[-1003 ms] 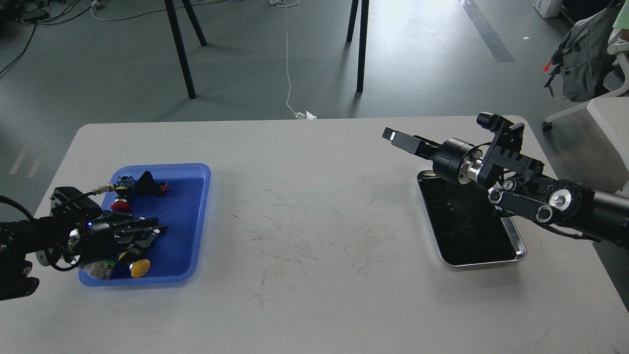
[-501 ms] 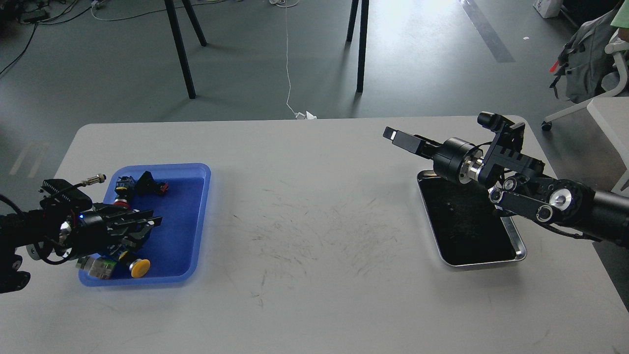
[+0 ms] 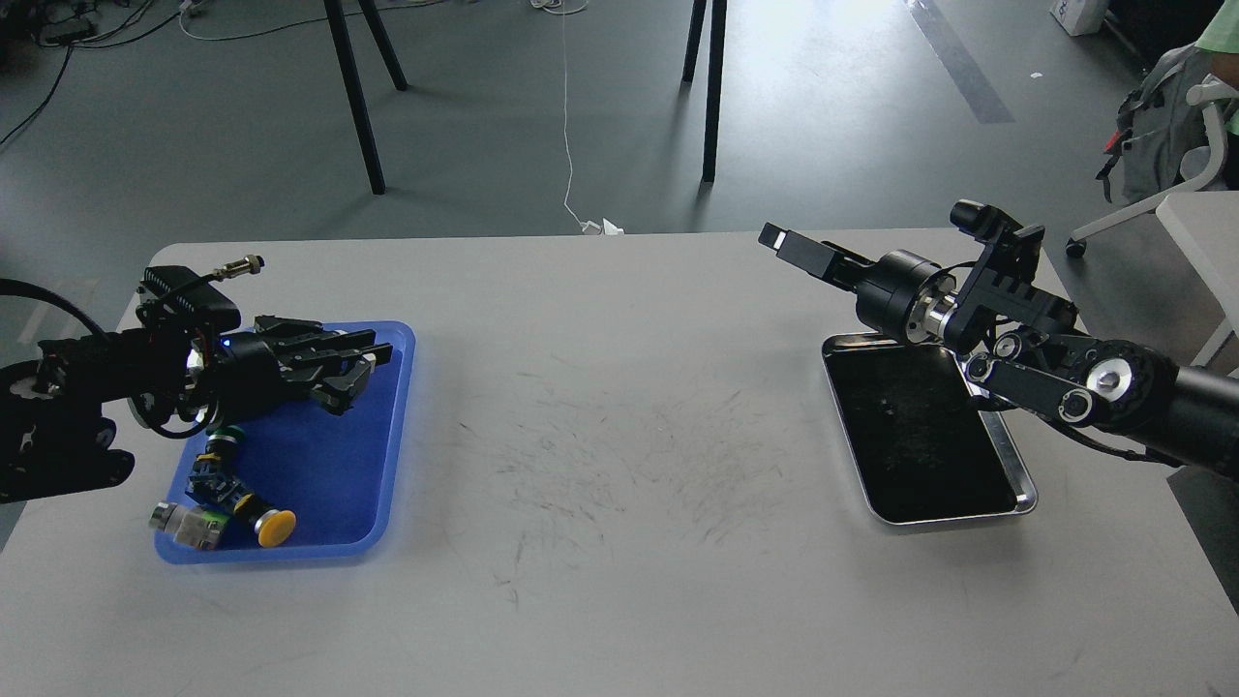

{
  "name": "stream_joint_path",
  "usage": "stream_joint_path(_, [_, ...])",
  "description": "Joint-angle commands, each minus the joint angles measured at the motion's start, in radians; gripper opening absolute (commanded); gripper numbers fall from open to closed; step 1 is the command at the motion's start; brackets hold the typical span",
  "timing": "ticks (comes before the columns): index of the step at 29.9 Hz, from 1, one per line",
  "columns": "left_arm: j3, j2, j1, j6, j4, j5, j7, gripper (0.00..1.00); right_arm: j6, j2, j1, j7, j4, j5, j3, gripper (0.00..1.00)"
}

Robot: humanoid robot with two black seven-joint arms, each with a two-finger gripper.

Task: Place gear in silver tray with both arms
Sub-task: 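Lift the black gear and carry it toward the table center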

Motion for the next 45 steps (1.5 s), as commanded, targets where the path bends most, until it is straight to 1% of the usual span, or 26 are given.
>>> stream_joint_path(1, [0.003,-0.069,-0.02,0.0,-0.001,-0.004,0.0,0.23,-0.02,-0.004,-0.004,0.0,0.001,0.001,0.054,0.94])
stream_joint_path(3, [0.004,-0.118,-0.041,0.0,0.005,-0.009,0.0,0.23,-0.028,-0.004,-0.01,0.0,0.001,0.003,0.085,0.94])
stream_joint_path(10, [0.007,-0.288,-0.043,0.0,0.035,-0.033,0.0,0.23,-0.046,0.0,-0.044,0.0,-0.006,0.003,0.266,0.95])
stream_joint_path(13, [0.013,-0.357,-0.042,0.0,0.066,-0.04,0.0,0.23,-0.063,0.005,-0.062,0.0,-0.005,0.003,0.315,0.95])
stream_joint_path(19, [0.033,-0.472,-0.028,0.0,0.118,-0.05,0.0,0.23,-0.086,0.004,-0.067,0.0,-0.006,0.003,0.325,0.95])
stream_joint_path(22, [0.035,-0.512,0.004,0.0,0.169,-0.081,0.0,0.23,-0.086,0.005,-0.067,0.0,-0.006,0.003,0.326,0.95])
stream_joint_path(26, [0.033,-0.586,0.02,0.0,0.187,-0.09,0.0,0.23,-0.086,0.005,-0.067,0.0,-0.006,0.003,0.332,0.95])
stream_joint_path(30, [0.035,-0.645,0.049,0.0,0.232,-0.11,0.0,0.23,-0.086,0.005,-0.067,0.0,-0.006,0.003,0.329,0.95])
stream_joint_path(32, [0.035,-0.662,0.063,-0.001,0.25,-0.112,0.0,0.23,-0.086,0.005,-0.068,0.0,-0.008,0.003,0.328,0.95])
stream_joint_path(39, [0.035,-0.662,0.112,-0.016,0.313,-0.128,0.0,0.23,-0.086,0.005,-0.068,0.0,-0.008,0.003,0.325,0.95])
stream_joint_path(45, [0.035,-0.662,0.133,-0.018,0.324,-0.141,0.0,0.25,-0.086,0.005,-0.07,0.0,-0.028,0.003,0.318,0.95])
